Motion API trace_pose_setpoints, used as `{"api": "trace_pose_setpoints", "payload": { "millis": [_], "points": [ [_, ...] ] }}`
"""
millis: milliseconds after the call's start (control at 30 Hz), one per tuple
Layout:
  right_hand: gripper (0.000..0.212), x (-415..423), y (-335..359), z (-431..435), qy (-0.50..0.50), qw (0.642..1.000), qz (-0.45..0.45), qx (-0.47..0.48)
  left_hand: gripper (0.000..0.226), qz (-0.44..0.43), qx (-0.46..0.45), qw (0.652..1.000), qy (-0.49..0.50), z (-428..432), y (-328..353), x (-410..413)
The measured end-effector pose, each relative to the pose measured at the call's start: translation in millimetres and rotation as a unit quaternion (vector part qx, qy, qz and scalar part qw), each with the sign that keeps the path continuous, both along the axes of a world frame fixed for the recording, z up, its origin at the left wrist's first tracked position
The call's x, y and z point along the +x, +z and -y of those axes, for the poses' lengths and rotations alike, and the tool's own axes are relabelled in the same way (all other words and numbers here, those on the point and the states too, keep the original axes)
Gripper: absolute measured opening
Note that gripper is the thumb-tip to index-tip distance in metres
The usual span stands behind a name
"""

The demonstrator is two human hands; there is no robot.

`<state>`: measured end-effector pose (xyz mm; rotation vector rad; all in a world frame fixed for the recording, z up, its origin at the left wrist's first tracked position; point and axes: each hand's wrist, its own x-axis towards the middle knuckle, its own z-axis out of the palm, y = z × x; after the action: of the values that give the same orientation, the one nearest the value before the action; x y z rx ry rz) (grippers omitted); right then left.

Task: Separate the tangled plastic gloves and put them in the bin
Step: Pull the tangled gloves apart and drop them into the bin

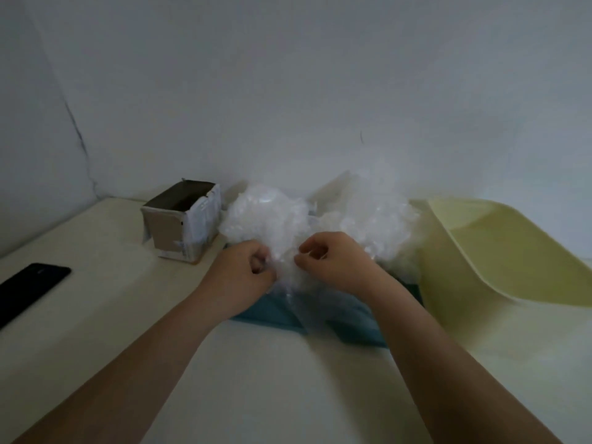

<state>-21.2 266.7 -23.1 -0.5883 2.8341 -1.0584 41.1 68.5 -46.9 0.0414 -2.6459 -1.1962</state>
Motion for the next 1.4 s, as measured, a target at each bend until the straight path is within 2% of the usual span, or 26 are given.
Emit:
{"api": "trace_pose_setpoints", "payload": {
  "millis": [133,200,300,400,467,533,567,633,800,900,967,1133,1267,1400],
  "points": [
    [0.032,-9.3,1.3,-5.3,-0.019,0.997,0.001,-0.073,0.017,-0.043,0.07,0.997,0.014,1.2,26.1,-12.3],
    [0.033,-9.6,5.9,-5.3,-0.018,0.997,-0.002,-0.073,0.014,-0.082,0.082,0.993,0.022,0.8,36.4,-19.4],
    [0.024,-3.2,16.6,-5.6,-0.028,0.991,-0.096,-0.093,0.012,-0.123,0.082,0.989,0.031,-1.5,43.5,-25.9],
    [0.018,3.6,31.0,-9.2,-0.051,0.96,-0.167,-0.219,0.01,-0.142,0.066,0.987,0.029,1.9,44.0,-23.2],
    [0.032,4.0,33.3,-11.0,-0.031,0.962,-0.16,-0.218,0.01,-0.161,0.064,0.985,0.01,4.4,44.9,-17.4],
    [0.055,1.7,28.6,-11.3,0.002,0.979,-0.131,-0.156,0.012,-0.17,0.069,0.983,-0.028,3.8,47.4,-12.5],
    [0.061,1.3,25.4,-10.8,0.014,0.985,-0.109,-0.135,0.013,-0.169,0.072,0.982,-0.05,3.3,48.4,-10.1],
    [0.059,2.7,22.0,-8.7,0.024,0.988,-0.078,-0.132,0.014,-0.164,0.083,0.98,-0.08,1.7,48.5,-7.5],
    [0.012,5.6,23.5,-5.1,0.034,0.97,-0.083,-0.228,0.02,-0.114,0.189,0.972,-0.076,-1.3,50.8,-2.9],
    [0.016,6.4,25.3,-6.3,0.019,0.958,-0.077,-0.276,0.051,-0.025,0.288,0.955,-0.063,1.8,50.1,-4.4],
    [0.023,5.9,25.8,-6.5,0.007,0.954,-0.076,-0.291,0.053,0.022,0.348,0.935,-0.068,1.0,47.5,-4.9],
    [0.033,5.7,22.4,-5.2,0.045,0.959,-0.068,-0.272,0.004,0.022,0.363,0.929,-0.07,-13.6,41.6,-1.6],
    [0.031,7.5,29.0,-12.7,0.073,0.967,0.002,-0.243,0.007,0.018,0.335,0.941,-0.046,-6.3,43.5,-5.8],
    [0.06,7.7,36.5,-21.6,0.045,0.993,0.002,-0.111,0.009,-0.021,0.375,0.923,-0.079,4.7,51.0,-5.3]
  ]
}}
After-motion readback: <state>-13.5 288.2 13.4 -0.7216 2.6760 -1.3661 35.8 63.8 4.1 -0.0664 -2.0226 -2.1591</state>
